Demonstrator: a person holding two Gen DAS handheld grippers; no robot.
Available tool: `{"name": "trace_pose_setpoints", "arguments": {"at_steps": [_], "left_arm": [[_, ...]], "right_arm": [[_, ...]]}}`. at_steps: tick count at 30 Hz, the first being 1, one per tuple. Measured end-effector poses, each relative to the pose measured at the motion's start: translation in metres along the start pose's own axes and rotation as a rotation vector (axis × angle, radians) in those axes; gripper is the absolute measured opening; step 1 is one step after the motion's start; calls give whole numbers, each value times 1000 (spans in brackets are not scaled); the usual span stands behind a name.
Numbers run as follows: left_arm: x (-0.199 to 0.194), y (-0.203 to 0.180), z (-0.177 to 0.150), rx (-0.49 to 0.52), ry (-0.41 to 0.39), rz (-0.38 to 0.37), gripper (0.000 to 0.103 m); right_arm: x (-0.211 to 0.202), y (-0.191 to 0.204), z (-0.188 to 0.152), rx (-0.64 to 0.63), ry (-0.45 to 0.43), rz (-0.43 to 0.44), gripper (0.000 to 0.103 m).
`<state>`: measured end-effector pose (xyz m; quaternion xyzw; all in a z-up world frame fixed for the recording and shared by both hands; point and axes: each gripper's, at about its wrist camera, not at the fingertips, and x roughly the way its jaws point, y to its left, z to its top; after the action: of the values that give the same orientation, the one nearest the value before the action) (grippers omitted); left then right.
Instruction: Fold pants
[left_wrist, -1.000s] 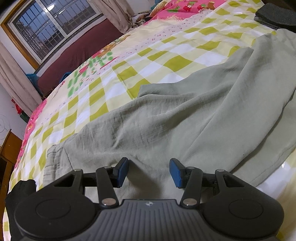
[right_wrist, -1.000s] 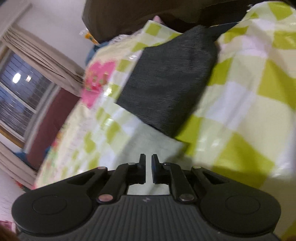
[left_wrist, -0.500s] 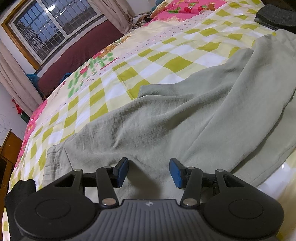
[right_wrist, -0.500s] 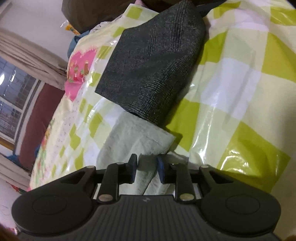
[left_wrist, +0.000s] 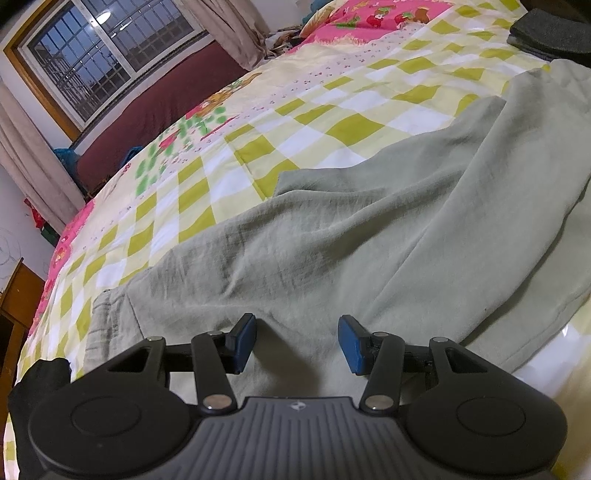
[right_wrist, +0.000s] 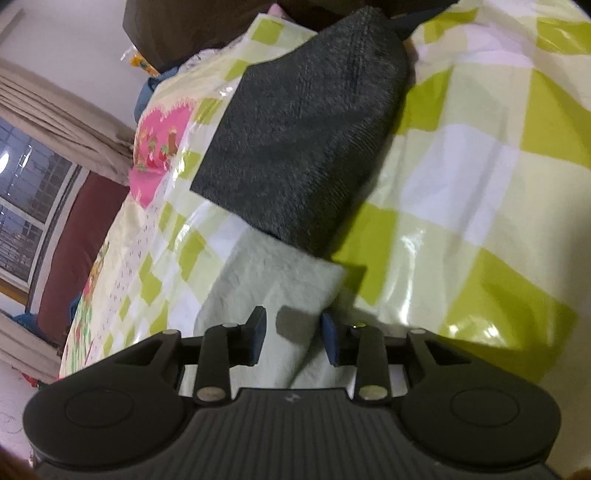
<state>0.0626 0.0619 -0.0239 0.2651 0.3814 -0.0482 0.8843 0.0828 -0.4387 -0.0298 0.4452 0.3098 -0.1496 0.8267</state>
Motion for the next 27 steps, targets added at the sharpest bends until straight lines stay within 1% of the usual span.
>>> {"name": "trace_pose_setpoints", "arguments": {"at_steps": [1, 2, 3, 8, 9, 10, 12, 14, 16, 18, 20, 23, 24, 27], "left_arm": [[0, 0, 0, 1, 0, 0, 62], [-1, 0, 0, 1, 0, -1, 62], [-1, 1, 0, 0, 0, -3, 62], [-1, 0, 0, 9, -2, -7, 62], [-1, 1, 0, 11, -3, -7, 62], [-1, 1, 0, 11, -3, -7, 62], [-1, 1, 0, 9, -4, -7, 62], [-1, 1, 0, 3, -7, -7, 62], [-2, 1, -1, 0, -10, -5, 62], [-3, 0, -2, 5, -12, -3, 62], [-3, -1, -3, 15, -15, -2, 62], [-3, -1, -2, 17, -15, -1, 62], [-3, -1, -3, 16, -15, 0, 62], [-3, -2, -4, 10, -22, 2, 62]], "right_arm": [[0, 1, 0, -4, -2, 9, 24], [0, 2, 0, -5, 1, 29, 5], [-3, 1, 1, 7, 11, 65, 4], [-39, 3, 2, 67, -7, 193, 3], [-47, 5, 1, 60, -14, 218, 3], [-53, 7, 0, 39, -23, 220, 3], [-52, 6, -4, 3, -6, 185, 3], [-38, -8, -10, 36, 51, 115, 4], [-29, -23, -16, 90, 71, 80, 3], [-31, -27, -18, 110, 55, 87, 3], [-33, -22, -15, 66, 41, 53, 6], [-33, -22, -10, 67, 70, 34, 8], [-35, -22, -10, 68, 72, 37, 13], [-40, -22, -14, 36, 76, 33, 18]]}}
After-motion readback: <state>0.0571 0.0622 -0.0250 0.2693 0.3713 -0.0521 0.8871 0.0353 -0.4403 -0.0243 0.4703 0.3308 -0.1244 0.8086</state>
